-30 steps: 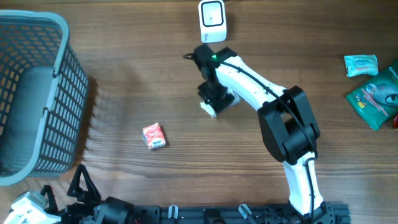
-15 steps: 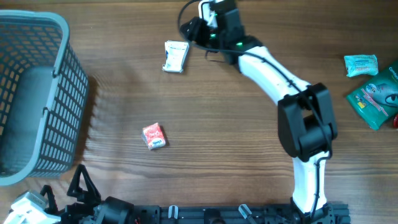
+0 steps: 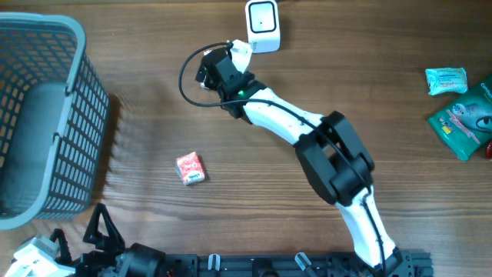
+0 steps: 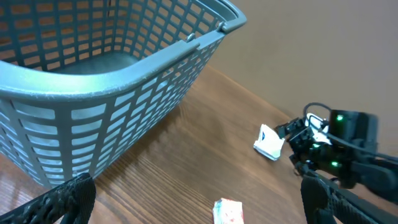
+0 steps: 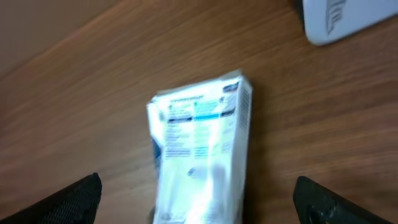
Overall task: Scan the item barcode
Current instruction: 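Hold the Hansaplast box in front of the scanner window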
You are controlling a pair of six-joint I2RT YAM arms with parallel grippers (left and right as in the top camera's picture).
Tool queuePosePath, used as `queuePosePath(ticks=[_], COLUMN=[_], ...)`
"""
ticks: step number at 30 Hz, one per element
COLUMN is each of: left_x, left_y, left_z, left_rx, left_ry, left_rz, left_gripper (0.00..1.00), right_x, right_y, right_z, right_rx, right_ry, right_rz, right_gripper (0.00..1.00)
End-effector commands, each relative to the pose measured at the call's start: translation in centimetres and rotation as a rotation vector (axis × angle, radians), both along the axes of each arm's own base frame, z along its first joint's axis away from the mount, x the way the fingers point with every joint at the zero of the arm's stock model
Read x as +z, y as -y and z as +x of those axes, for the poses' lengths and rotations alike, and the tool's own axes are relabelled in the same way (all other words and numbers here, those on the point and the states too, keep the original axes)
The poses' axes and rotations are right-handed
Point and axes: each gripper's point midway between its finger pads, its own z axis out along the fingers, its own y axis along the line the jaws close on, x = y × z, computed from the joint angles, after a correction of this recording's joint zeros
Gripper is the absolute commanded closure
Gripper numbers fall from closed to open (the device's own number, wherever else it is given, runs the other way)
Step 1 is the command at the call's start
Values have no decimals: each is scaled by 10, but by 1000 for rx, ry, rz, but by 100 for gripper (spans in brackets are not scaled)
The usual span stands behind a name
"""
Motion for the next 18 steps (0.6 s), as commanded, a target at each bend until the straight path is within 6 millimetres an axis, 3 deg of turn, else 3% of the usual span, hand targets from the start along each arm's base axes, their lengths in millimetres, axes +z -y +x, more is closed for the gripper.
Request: queuePosePath(ticks=[1, 5, 10, 12, 13, 14, 15, 18], left_x=[1, 1, 1, 1, 1, 1, 1, 1], left_y=[0, 0, 0, 0, 0, 0, 0, 0], left_z=[0, 0, 0, 0, 0, 0, 0, 0], left_rx=[4, 4, 4, 4, 4, 4, 4, 4], left_ry=[8, 8, 8, 8, 8, 8, 8, 8], left_rz=[-11, -11, -11, -11, -11, -10, -10, -11], left_gripper=[0, 0, 0, 0, 0, 0, 0, 0], right_x=[-18, -16, -52, -60, -71, -79, -83, -84], right_y=[8, -14, -29, -24, -15, -12, -9, -7], right_z=[7, 4, -4, -5, -6, -8, -11, -14], right_rx=[-17, 72, 148, 134, 111, 110, 109, 102], right_ry=[44, 116, 92, 98, 81, 66, 47, 18], right_rz=[-96, -185, -285, -350, -394, -408, -420, -428], right_gripper=[1, 0, 1, 1, 5, 26, 39, 54])
